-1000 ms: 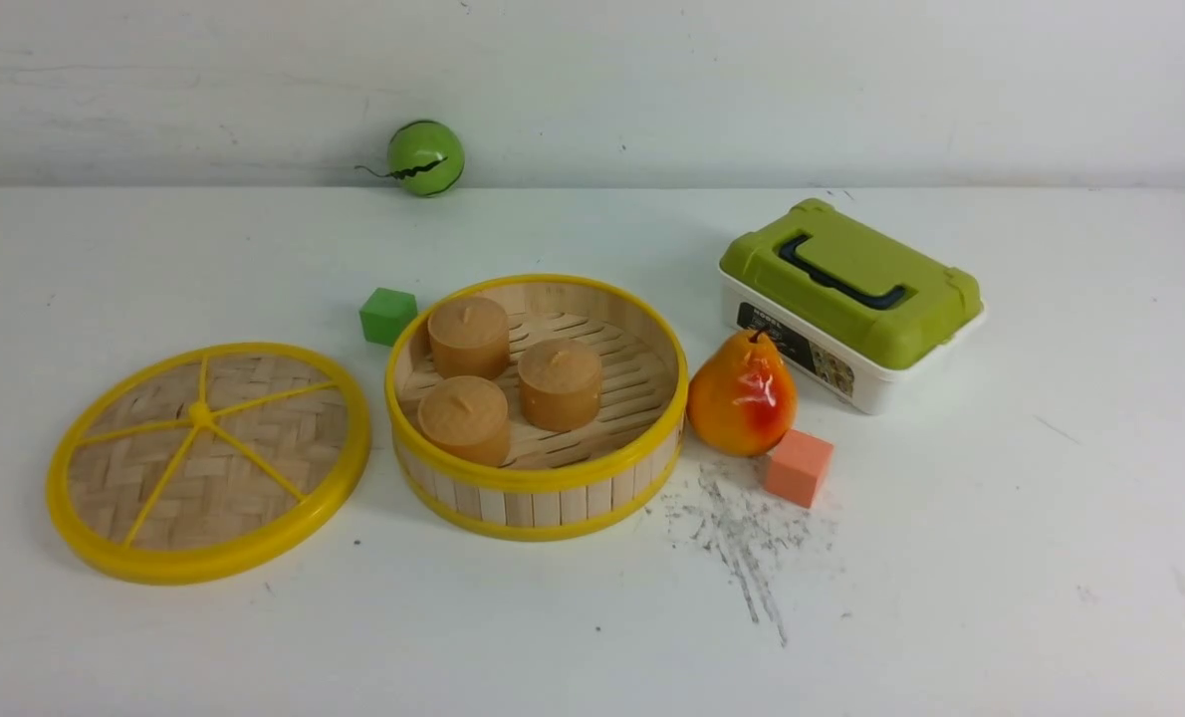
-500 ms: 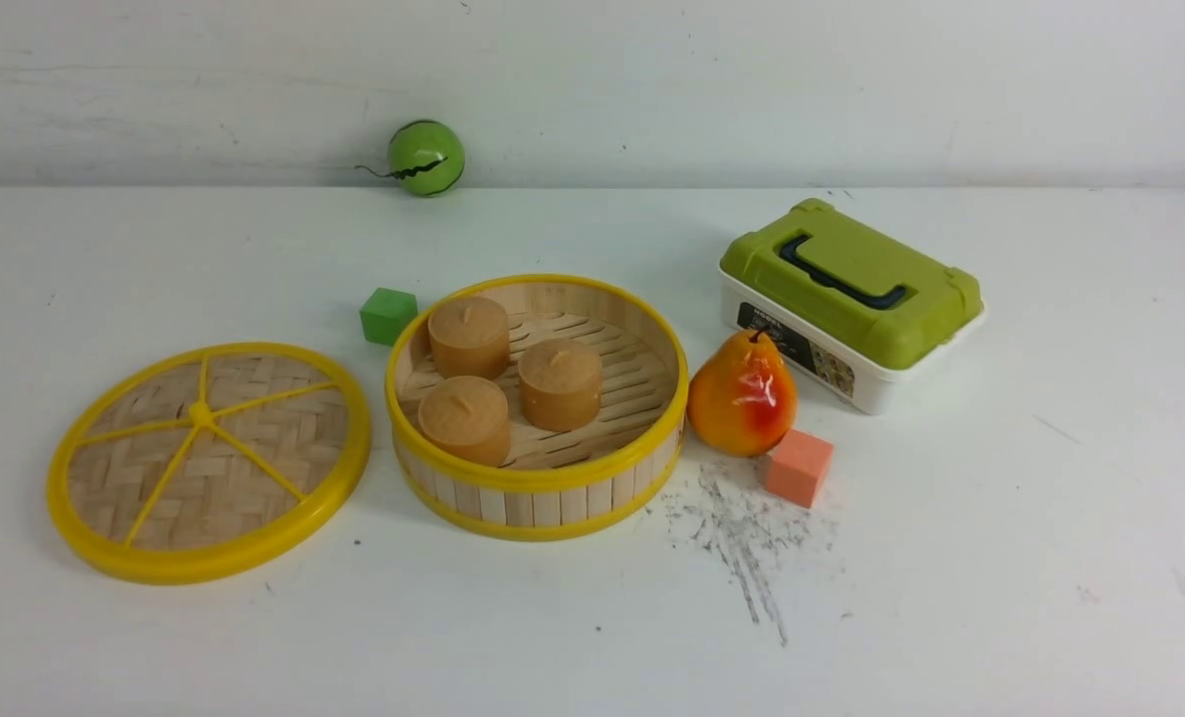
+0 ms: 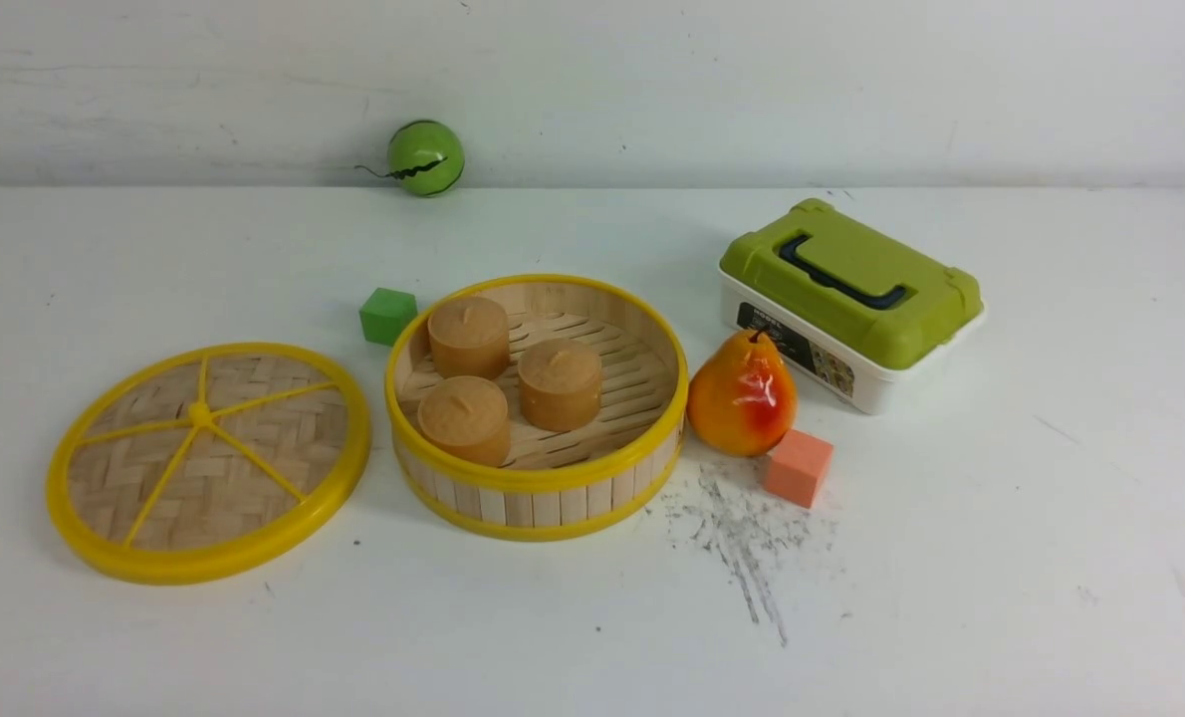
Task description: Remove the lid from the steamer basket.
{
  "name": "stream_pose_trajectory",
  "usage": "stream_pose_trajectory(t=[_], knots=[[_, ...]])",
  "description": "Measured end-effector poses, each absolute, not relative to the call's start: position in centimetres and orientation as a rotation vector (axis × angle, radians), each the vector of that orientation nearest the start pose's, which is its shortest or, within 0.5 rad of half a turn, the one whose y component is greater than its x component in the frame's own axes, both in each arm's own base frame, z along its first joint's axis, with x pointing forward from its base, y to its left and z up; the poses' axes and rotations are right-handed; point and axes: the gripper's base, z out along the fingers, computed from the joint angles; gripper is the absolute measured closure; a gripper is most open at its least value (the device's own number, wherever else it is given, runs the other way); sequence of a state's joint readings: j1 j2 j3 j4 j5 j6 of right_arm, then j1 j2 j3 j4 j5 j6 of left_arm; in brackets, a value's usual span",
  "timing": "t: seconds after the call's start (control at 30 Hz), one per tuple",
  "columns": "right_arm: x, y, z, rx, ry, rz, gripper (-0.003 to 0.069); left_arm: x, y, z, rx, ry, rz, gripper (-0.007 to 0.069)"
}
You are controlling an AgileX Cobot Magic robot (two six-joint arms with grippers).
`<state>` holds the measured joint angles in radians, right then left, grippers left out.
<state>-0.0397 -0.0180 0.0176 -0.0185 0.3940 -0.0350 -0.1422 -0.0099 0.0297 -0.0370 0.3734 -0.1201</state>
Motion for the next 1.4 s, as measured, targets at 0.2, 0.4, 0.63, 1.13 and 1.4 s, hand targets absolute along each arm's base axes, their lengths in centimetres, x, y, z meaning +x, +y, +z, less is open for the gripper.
stream_pose_trajectory(t=[0.2,0.4,0.63,1.13,1.4], knots=[[5.15,-0.27,17.28,-0.007,1.878,-0.070,0.0419,5.20,-0.87,17.02,-0.002,1.882,-0.217,0.0636],[5.15,-0.27,17.28,-0.007,1.878,-0.070,0.0419,5.20,-0.87,17.02,-0.002,1.882,-0.217,0.0629],[5.15,-0.27,17.28,-0.007,1.878,-0.070,0.0419,5.20,-0.87,17.02,-0.002,1.882,-0.217,0.0623],[5.15,-0.27,17.28,-0.007,1.878,-0.070,0.0419,5.20,-0.87,17.02,-0.002,1.882,-0.217,0.0615],[5.15,-0.27,17.28,-0.007,1.878,-0.070,0.0419,5.20,-0.87,17.02,-0.002,1.882,-0.217,0.0611]])
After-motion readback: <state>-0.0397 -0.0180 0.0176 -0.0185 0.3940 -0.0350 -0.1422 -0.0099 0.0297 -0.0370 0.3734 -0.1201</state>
